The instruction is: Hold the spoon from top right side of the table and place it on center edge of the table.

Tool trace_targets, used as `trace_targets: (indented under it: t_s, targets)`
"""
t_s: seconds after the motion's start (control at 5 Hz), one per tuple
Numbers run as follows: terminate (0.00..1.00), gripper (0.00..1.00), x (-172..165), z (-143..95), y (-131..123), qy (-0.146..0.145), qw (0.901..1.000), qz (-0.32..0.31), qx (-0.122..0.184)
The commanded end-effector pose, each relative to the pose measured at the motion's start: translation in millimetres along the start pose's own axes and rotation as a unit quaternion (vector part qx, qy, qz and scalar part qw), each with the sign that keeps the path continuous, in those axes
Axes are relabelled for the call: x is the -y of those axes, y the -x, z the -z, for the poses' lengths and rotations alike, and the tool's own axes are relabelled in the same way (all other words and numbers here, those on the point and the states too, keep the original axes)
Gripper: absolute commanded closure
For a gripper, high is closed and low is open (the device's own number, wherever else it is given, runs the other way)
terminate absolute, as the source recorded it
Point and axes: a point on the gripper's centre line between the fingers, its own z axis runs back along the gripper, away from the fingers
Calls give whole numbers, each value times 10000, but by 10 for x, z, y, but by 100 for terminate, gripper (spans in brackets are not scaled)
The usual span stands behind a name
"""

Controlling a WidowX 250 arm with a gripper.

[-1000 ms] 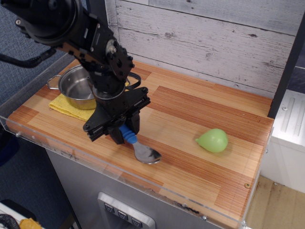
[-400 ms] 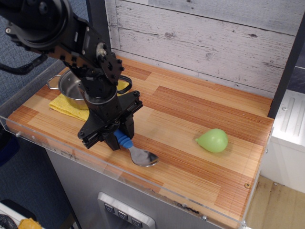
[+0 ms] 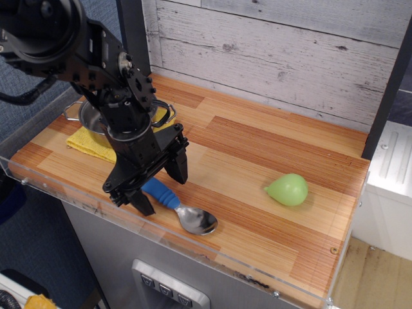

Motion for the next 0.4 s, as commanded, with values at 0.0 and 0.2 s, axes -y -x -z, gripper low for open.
trace_targets:
  t_s: [0.0,0.2]
  targets:
    - [0,0,78,-114,-82,152,9995,228,130]
    - [0,0,168,-218,-67,234,9990,353,119]
